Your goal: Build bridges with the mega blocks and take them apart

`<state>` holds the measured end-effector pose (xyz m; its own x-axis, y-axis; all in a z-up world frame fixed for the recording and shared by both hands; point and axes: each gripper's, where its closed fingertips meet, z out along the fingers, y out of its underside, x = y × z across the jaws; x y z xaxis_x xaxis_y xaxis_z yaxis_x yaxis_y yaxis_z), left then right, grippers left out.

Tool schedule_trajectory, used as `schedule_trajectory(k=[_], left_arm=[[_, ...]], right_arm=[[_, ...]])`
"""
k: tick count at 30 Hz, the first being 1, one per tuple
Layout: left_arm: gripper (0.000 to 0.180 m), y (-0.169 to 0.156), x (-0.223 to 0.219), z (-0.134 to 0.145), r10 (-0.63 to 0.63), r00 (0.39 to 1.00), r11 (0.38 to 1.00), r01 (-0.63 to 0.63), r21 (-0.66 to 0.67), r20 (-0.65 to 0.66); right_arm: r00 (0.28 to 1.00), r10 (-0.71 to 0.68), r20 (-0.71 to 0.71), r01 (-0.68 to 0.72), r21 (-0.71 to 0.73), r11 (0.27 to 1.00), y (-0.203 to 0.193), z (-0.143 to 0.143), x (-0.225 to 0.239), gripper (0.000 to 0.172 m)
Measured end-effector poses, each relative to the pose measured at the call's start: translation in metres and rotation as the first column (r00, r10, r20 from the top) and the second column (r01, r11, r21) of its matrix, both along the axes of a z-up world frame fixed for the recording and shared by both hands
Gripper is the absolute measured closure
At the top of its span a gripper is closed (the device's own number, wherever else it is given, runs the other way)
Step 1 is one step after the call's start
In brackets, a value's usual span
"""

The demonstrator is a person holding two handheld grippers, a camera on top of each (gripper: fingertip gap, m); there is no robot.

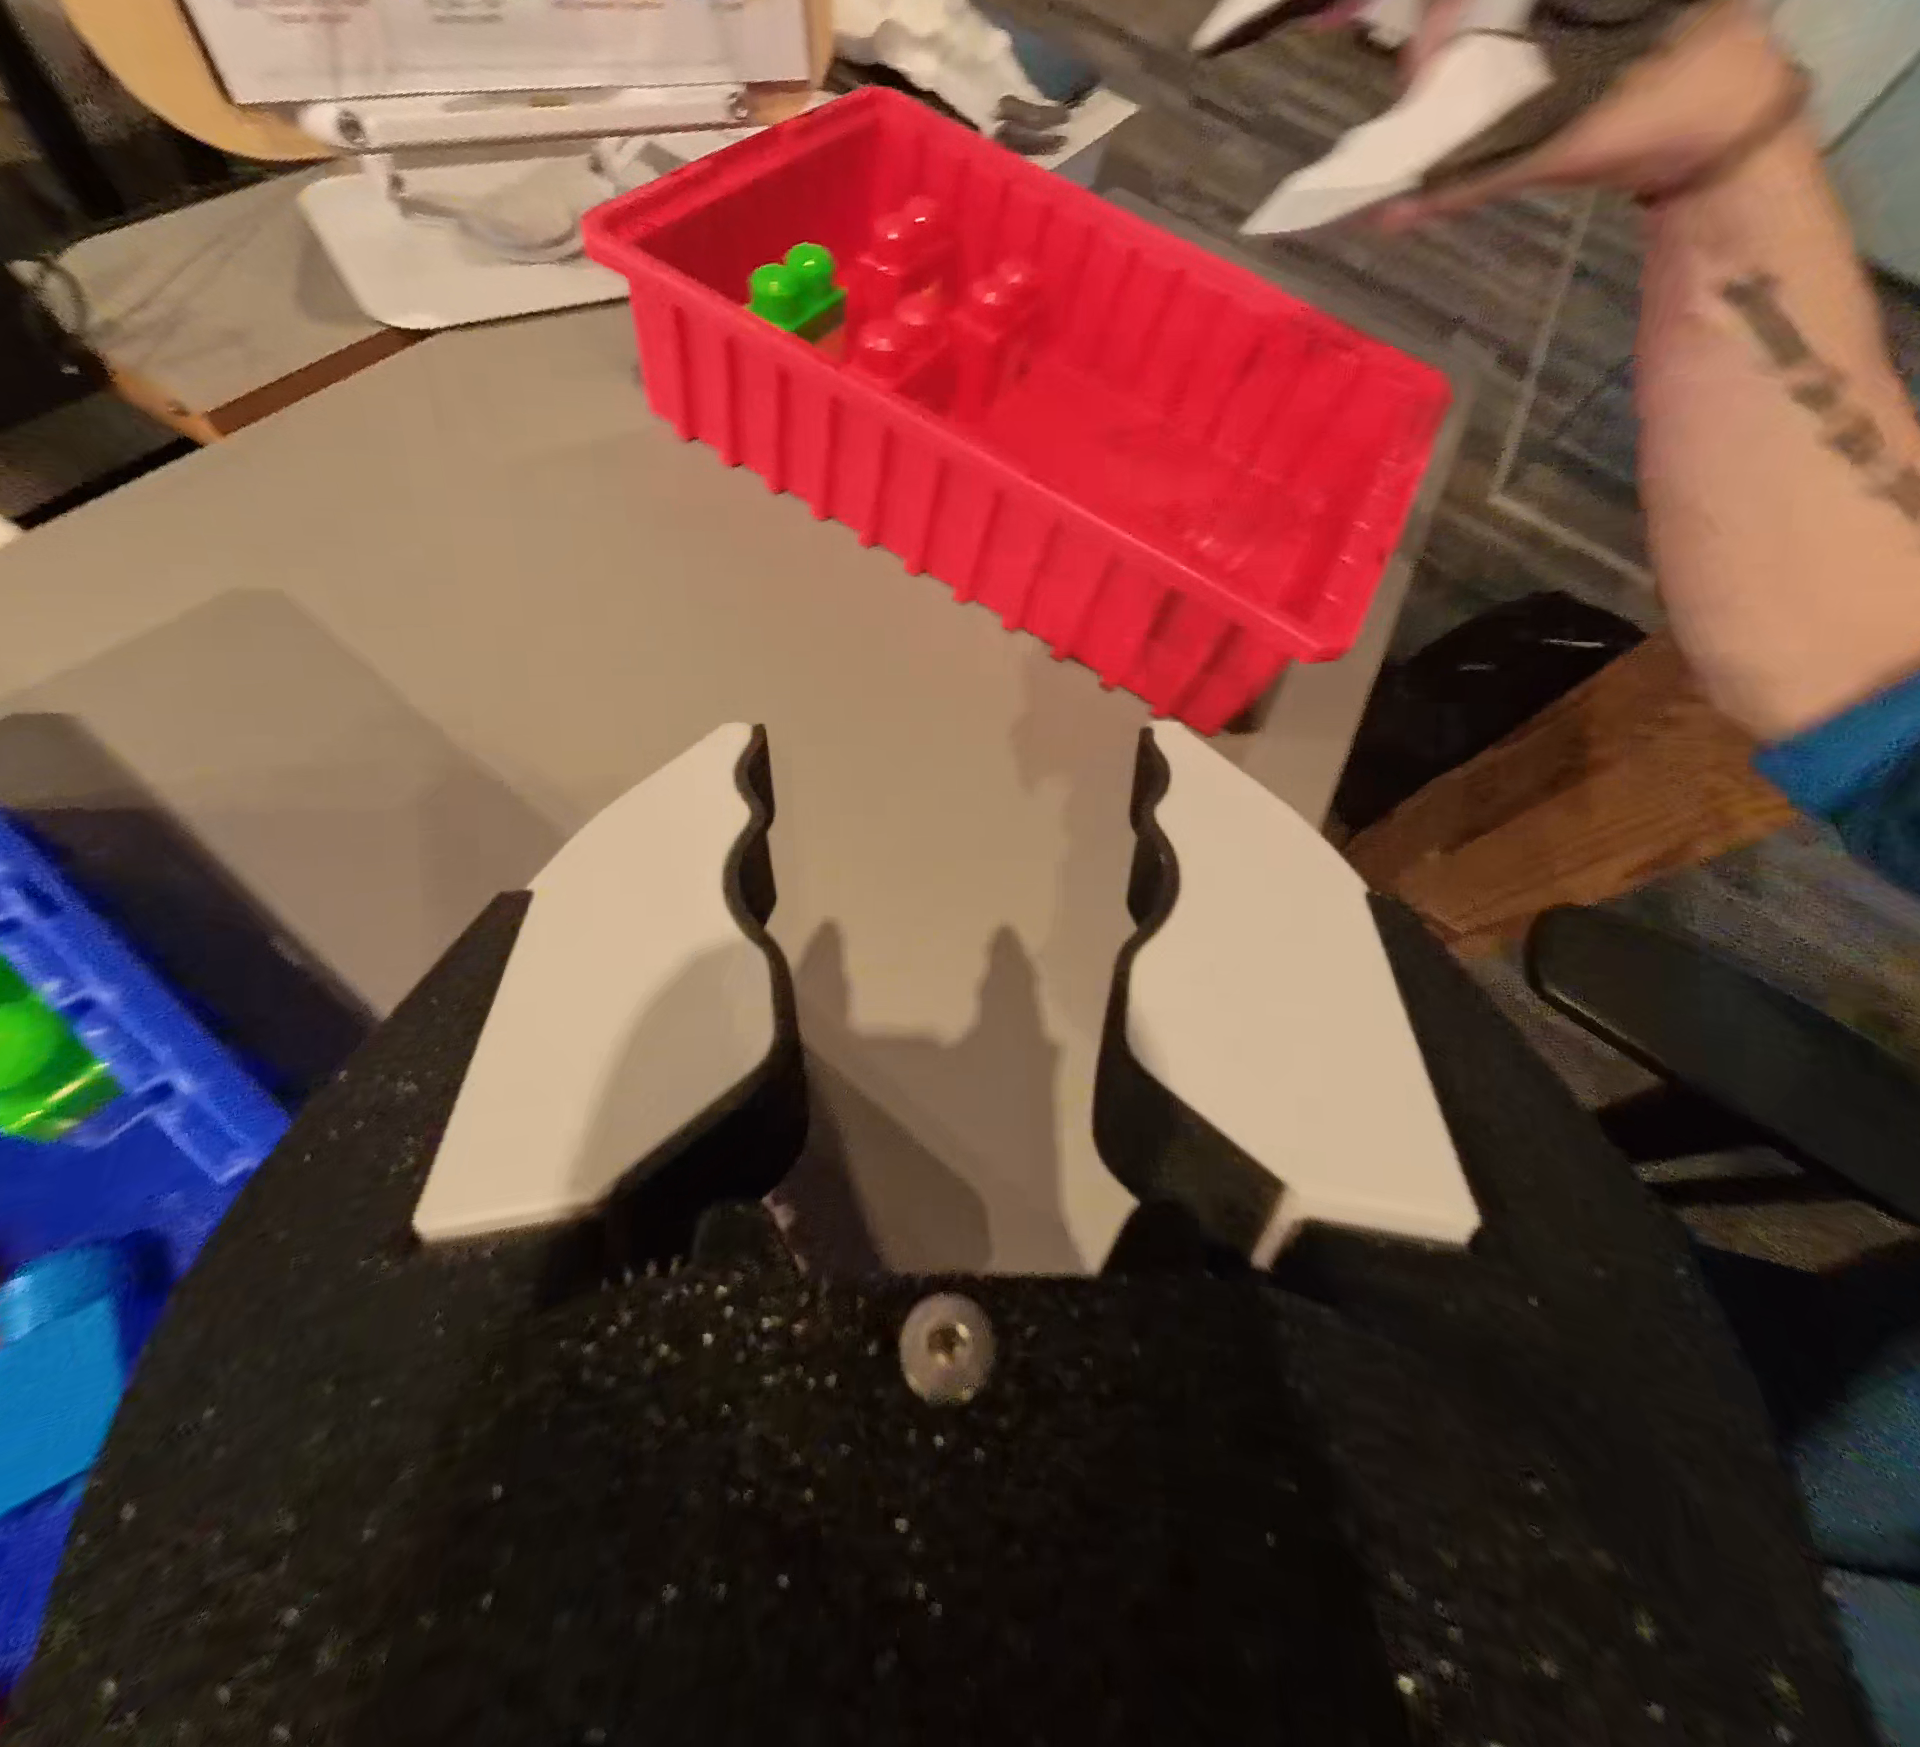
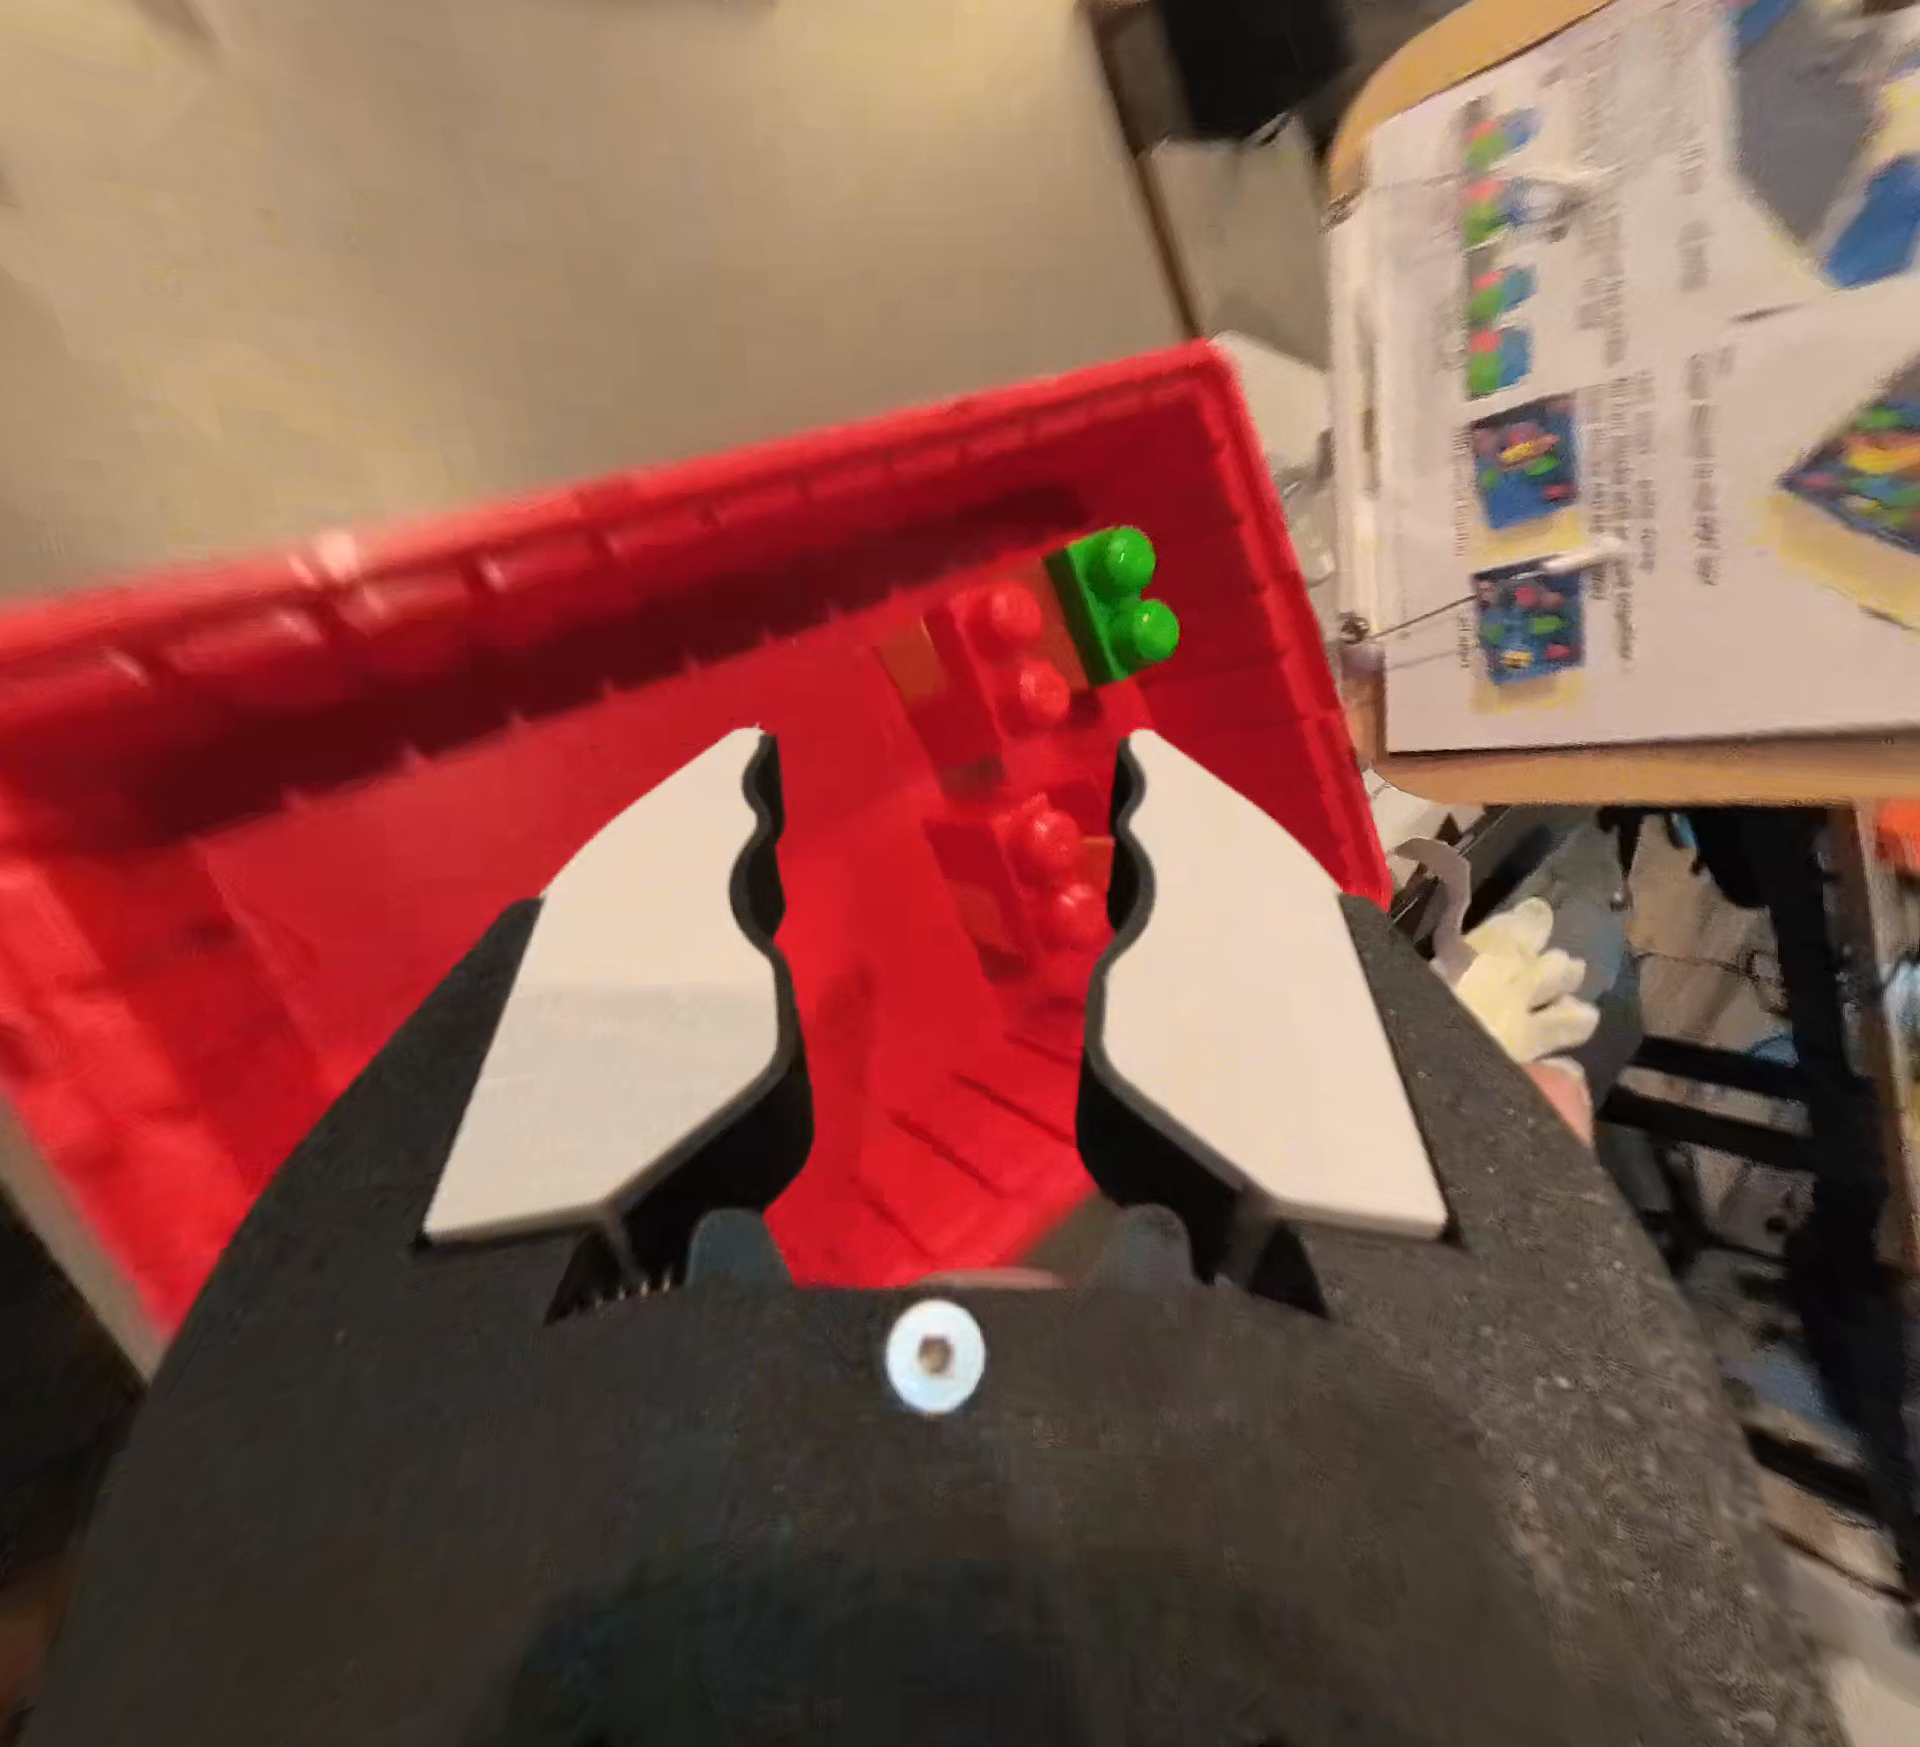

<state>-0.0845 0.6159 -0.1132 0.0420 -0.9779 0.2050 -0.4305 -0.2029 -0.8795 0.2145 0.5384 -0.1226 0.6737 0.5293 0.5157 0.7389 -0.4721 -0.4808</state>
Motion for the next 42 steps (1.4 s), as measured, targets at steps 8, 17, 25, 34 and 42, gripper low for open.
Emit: schedule_trajectory(k=[8,17,25,34,42], left_arm=[[0.119,-0.015,-0.013,0.011,-0.155,0.979,0.976,0.172,-0.131,0.136],[0.122,-0.018,-0.023,0.022,-0.207,0.961,0.963,0.234,-0.137,0.184],[0.127,-0.013,-0.039,0.037,-0.184,0.956,0.968,0.217,-0.129,0.230],[0.127,0.004,-0.044,0.023,-0.088,0.984,0.986,0.109,-0.124,0.157],[0.127,0.009,-0.050,0.015,-0.085,0.985,0.982,0.108,-0.158,0.149]], right_arm=[[0.937,0.172,0.305,0.016,-0.529,0.849,0.045,-0.125,0.109,0.095],[0.976,0.078,0.203,0.085,-0.689,0.720,0.033,-0.165,0.134,0.135],[0.999,0.008,0.041,0.016,-0.546,0.838,0.067,-0.048,0.024,0.135],[0.989,0.008,0.146,0.093,-0.666,0.740,0.114,-0.091,-0.144,0.135],[0.979,-0.092,0.180,0.196,-0.730,0.655,0.122,-0.170,-0.197,0.136]])
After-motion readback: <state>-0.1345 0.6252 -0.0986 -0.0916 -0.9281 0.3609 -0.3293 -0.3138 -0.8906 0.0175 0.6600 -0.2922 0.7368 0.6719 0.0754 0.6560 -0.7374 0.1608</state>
